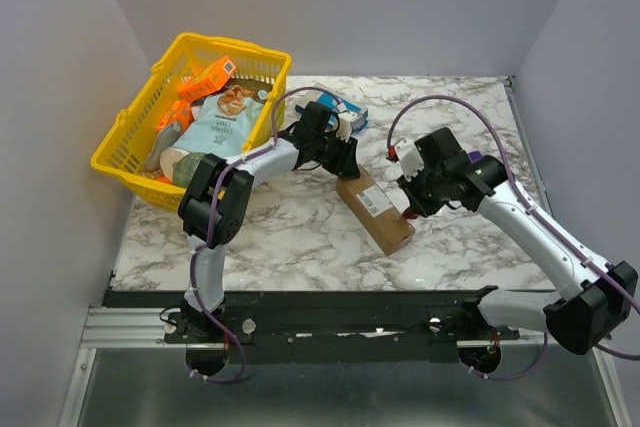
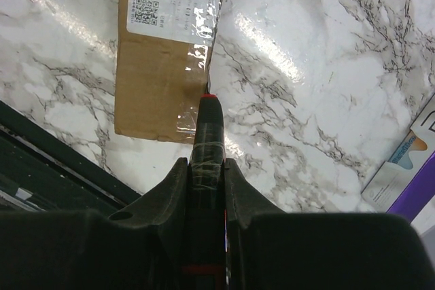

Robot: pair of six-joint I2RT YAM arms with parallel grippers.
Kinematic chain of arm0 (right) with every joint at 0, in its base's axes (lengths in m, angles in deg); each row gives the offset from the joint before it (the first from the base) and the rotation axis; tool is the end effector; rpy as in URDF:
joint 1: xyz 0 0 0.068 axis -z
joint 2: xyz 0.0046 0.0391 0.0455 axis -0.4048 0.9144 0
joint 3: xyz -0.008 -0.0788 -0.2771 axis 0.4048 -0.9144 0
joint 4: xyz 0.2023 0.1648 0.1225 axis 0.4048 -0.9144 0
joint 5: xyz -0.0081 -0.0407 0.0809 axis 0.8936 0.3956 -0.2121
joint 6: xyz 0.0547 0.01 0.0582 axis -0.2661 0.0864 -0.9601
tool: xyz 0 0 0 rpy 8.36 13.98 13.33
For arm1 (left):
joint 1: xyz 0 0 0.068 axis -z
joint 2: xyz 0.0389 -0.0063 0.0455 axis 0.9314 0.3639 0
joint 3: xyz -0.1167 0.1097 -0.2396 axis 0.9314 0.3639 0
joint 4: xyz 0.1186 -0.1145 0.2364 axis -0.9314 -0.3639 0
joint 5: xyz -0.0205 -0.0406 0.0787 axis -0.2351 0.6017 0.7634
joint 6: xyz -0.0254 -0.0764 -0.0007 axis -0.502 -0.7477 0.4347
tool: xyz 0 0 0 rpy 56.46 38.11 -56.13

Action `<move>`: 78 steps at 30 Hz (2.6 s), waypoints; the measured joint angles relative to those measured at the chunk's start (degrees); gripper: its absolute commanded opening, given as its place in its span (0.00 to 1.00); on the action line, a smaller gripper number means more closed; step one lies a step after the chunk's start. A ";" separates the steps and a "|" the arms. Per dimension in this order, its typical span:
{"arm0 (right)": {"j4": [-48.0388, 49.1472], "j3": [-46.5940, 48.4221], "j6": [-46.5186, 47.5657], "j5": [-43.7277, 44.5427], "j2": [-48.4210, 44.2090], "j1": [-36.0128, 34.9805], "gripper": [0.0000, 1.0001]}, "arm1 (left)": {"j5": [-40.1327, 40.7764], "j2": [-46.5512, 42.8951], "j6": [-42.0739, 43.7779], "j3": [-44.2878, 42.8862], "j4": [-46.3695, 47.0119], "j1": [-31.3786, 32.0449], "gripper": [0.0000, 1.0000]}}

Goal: Unpack the express box

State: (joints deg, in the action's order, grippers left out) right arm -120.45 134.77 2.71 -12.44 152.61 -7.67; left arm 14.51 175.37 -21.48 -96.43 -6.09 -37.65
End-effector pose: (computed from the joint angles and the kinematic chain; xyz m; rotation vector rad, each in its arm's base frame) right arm 0.2334 0.1456 0.2921 -1.0107 2.4330 0.1490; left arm 0.4085 -0.2898 0.1691 0.7923 2.2771 -0.9973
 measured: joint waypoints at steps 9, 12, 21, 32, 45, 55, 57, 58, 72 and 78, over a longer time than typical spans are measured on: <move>-4.09 -2.12 0.00 0.50 -3.91 0.00 0.00 | 0.02 -0.02 0.85 -0.02 -0.20 0.04 0.18; -5.27 -2.54 0.00 0.61 -4.15 0.00 0.00 | 0.07 -0.07 1.05 0.00 -0.26 0.09 0.18; -6.97 -3.13 0.00 0.70 -4.81 0.00 0.00 | 0.17 -0.20 1.25 0.07 -0.26 0.13 0.18; -4.59 5.38 0.87 3.72 2.86 8.76 0.00 | 0.13 -1.01 1.46 1.55 1.38 0.15 0.20; 3.56 12.28 0.90 -3.65 4.72 10.19 0.00 | 1.60 -8.57 7.39 6.38 -2.19 -0.20 0.44; 1.09 11.91 0.90 -9.62 -1.36 10.19 0.00 | -8.22 -18.40 23.74 12.76 0.00 4.11 0.46; 0.85 10.54 0.92 -10.36 -2.91 10.19 0.00 | -9.97 -19.56 27.19 15.13 1.22 6.58 0.45; 0.48 9.68 0.90 -10.62 -3.65 10.19 0.00 | -11.02 -19.67 28.37 15.80 1.44 7.67 0.42; 1.66 4.11 0.39 -11.08 -4.13 7.52 0.00 | -15.69 -13.88 30.12 18.16 5.62 9.42 0.31; 4.11 4.11 0.39 -10.58 -1.44 5.14 0.00 | -15.67 -13.51 31.01 18.16 5.95 9.42 0.31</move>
State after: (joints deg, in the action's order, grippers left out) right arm -116.34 138.88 3.10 -23.02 151.17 -2.53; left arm -1.16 161.86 9.53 -78.26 -0.15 -28.23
